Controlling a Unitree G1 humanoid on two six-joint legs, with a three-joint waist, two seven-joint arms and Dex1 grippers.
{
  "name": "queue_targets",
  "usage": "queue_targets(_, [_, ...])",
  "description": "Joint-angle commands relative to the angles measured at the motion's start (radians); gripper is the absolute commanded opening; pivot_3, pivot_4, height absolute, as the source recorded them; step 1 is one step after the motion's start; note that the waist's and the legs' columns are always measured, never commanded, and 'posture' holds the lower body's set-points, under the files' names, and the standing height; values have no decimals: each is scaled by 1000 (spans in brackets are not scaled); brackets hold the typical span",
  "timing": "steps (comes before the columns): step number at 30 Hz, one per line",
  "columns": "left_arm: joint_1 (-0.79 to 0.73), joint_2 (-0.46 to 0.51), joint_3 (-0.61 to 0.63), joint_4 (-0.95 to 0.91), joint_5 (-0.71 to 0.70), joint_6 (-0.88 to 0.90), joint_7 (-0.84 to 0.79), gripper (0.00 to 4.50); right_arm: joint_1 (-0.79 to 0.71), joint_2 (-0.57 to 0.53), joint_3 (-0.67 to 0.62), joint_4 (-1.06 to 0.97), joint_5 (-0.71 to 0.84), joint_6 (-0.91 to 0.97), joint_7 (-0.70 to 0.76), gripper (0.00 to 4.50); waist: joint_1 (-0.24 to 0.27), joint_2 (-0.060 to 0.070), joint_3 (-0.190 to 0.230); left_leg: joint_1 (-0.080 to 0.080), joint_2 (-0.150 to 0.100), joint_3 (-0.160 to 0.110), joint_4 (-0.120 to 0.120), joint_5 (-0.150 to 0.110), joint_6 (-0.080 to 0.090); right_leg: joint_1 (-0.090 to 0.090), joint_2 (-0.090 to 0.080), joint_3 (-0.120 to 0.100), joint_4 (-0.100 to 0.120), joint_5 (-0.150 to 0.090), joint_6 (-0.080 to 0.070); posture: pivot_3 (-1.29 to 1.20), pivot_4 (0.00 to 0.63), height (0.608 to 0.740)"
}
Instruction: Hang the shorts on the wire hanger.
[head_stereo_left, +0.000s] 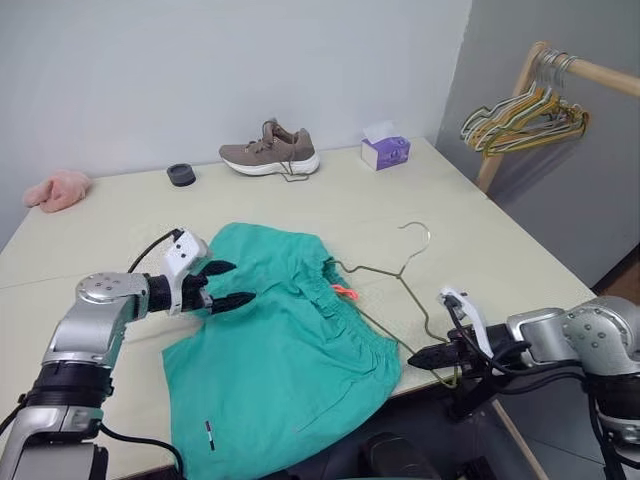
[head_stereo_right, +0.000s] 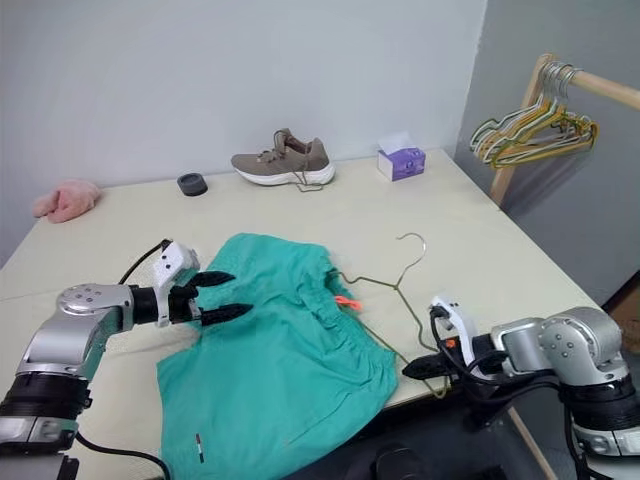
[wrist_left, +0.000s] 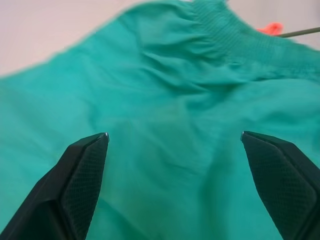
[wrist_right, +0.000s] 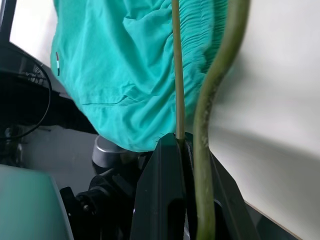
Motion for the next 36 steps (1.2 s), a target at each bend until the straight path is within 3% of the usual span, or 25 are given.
queue_targets(1, [23, 64, 26, -64, -49, 36, -93, 4479, -47, 33, 10, 45, -37, 8, -26, 0, 1, 0, 0, 0, 0, 0, 0, 0, 0, 0, 0, 0, 0, 0, 0, -235, 0, 740])
queue_targets(4, [35, 94, 36, -69, -54, 31, -116, 4479, -61, 44, 28, 70, -64, 8, -25, 0, 5, 1, 0, 0, 0, 0, 0, 0, 0, 0, 0, 0, 0, 0, 0, -228, 0, 740])
queue_targets(12, [-36, 59, 61, 48, -7, -40, -7, 4479, -101, 141, 51, 130, -109, 8, -44, 0, 10, 0, 0, 0, 0, -1, 0, 0, 0, 0, -1, -1, 0, 0, 0, -218, 0, 740])
queue_targets(18, [-43, 41, 64, 42, -10, -54, 20, 4479, -141, 253, -24, 219, -66, 8, -143, 0, 8, 0, 0, -1, 1, -1, 0, 0, 0, -1, -2, 0, 0, 0, 0, -219, 0, 740])
queue_targets(20, [-51, 29, 71, 46, -10, -57, 39, 4479, -140, 221, 19, 165, -71, 8, -128, 0, 9, 0, 0, -1, 1, -1, 0, 0, 0, -1, -2, -1, 0, 0, 0, -215, 0, 740])
queue_targets(23, [-48, 31, 69, 42, -15, -53, 38, 4479, -128, 48, 226, -13, -187, -120, -20, 0, 20, 2, 1, -2, -1, -2, 0, 0, 0, -2, -5, -1, 0, 0, 0, -220, 0, 740])
queue_targets(26, [-35, 39, 64, 35, -11, -57, 29, 4479, -129, -2, 248, -25, -158, -121, 65, 0, 26, 0, 0, -2, -1, -2, 0, 0, 0, -2, -6, -2, -1, 0, 0, -222, 0, 740])
queue_targets(32, [-42, 37, 66, 52, 6, -75, 41, 4479, -142, -72, 301, -66, -136, -128, 223, 0, 31, 1, 0, -2, -1, -2, 0, 0, 0, -1, -5, -2, 0, 0, 0, -214, 0, 740])
queue_targets(36, [-41, 37, 73, 59, 13, -83, 49, 4479, -141, 7, 298, 18, -223, -143, 141, 0, 31, 0, 0, -2, -1, -2, 0, 0, 0, -1, -5, -2, 0, 0, 0, -208, 0, 740])
